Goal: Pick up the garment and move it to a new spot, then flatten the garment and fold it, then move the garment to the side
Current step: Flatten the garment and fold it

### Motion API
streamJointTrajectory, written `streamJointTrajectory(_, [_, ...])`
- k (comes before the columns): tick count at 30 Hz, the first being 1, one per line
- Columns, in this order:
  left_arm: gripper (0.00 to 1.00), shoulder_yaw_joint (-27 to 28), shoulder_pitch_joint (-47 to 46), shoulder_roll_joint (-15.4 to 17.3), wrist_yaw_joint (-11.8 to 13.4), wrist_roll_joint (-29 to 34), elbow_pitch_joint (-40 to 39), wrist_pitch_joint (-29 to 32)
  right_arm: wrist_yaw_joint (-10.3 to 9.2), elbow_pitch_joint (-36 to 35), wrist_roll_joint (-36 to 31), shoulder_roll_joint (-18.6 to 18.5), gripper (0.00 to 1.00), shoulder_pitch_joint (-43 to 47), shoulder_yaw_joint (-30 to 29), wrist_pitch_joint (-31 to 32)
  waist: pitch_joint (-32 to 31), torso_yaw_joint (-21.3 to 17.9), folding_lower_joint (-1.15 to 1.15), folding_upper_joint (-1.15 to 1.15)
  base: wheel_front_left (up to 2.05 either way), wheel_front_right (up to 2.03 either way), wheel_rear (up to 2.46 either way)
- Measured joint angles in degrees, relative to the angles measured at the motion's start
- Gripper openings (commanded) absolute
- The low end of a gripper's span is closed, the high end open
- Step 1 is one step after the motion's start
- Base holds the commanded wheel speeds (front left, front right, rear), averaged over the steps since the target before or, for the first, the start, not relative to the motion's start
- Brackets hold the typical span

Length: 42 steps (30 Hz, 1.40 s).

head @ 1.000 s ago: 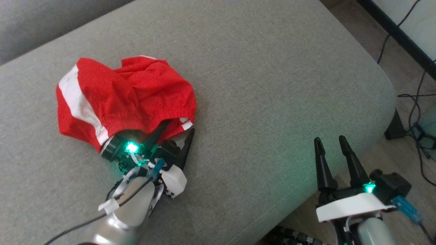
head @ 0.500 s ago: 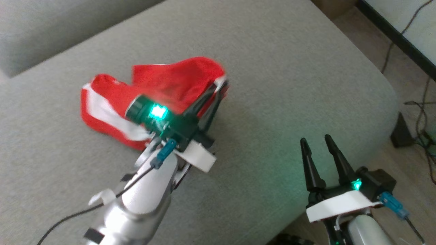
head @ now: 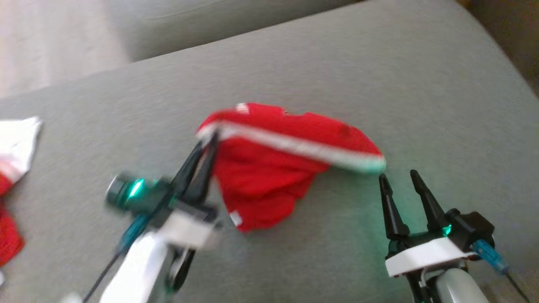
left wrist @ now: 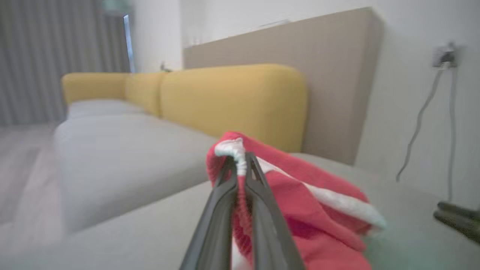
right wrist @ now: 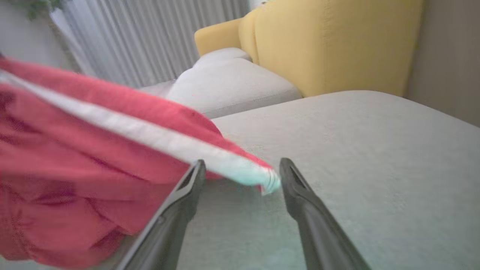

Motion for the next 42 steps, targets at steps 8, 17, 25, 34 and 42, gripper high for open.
streamJointTrajectory(8, [0.0,2.45,13.66,4.47,0.02,-4.39,-0.62,-0.22,0.0,0.97,1.12,0.01,1.0,-0.14,1.0,0.0,0.4,10.61,0.0,0.0,0.0,0.0,0.0])
streamJointTrajectory(17, [0.0,2.8,10.12,3.86,-0.45,-2.54,1.99,-0.78,0.0,5.69,1.12,-3.87,1.0,-0.33,5.63,0.01,0.99,20.69,0.0,0.0,0.0,0.0,0.0])
streamJointTrajectory(25, [0.0,5.33,9.32,3.53,-1.01,-0.49,0.58,-0.79,0.0,2.87,3.98,-8.2,1.0,5.32,12.54,0.01,2.02,21.84,0.0,0.0,0.0,0.0,0.0])
streamJointTrajectory(34, [0.0,7.37,8.52,3.54,-1.94,1.04,0.16,-0.94,0.0,7.25,8.37,-12.85,1.0,1.87,25.31,-0.18,2.96,20.49,0.0,0.0,0.0,0.0,0.0])
streamJointTrajectory(42, [0.0,8.01,8.39,3.26,-2.45,1.62,0.25,-0.94,0.0,11.03,10.88,-13.45,0.64,-3.88,30.03,-0.4,3.29,20.56,0.0,0.0,0.0,0.0,0.0])
